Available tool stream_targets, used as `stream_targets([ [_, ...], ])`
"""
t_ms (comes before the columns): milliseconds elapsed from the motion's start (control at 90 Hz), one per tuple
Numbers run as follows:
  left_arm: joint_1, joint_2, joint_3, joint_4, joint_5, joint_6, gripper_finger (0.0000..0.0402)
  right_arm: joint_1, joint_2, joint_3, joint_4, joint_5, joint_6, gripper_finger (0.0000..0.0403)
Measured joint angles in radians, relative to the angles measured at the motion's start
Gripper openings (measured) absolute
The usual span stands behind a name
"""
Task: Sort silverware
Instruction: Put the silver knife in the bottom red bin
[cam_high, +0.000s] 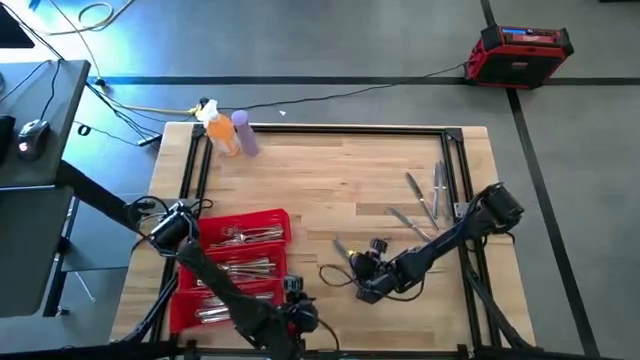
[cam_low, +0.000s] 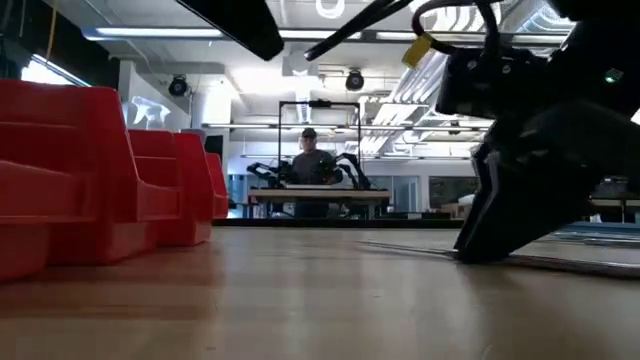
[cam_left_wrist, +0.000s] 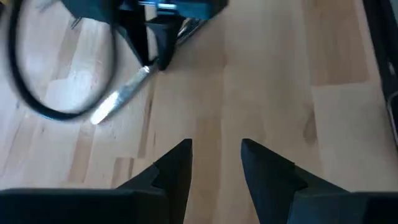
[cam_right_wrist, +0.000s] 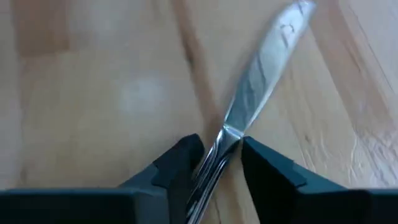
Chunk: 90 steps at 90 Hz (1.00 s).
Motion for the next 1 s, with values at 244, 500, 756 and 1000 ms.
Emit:
stream_targets([
  [244, 0.035, 0.036, 0.000, 0.124, 0.003, 0.113, 0.0121, 0.050, 0.002, 0.162, -0.148, 0.005, -0.154, 0.0112],
  [500, 0.108, 0.093, 0.000, 0.281, 0.155, 0.228, 0.0122, 0.128, -0.001, 0.291, -0.436, 0.074, 0.039, 0.0112],
  [756, 0.194, 0.178, 0.000, 0.351, 0.409, 0.159, 0.0133, 0.215, -0.002, 0.267, -0.491, 0.068, 0.295, 0.0112],
  [1000, 0.219, 0.205, 0.004, 0.360, 0.503, 0.156, 0.0131, 0.254, -0.004, 0.176, -0.137, -0.072, 0.337, 0.0112],
])
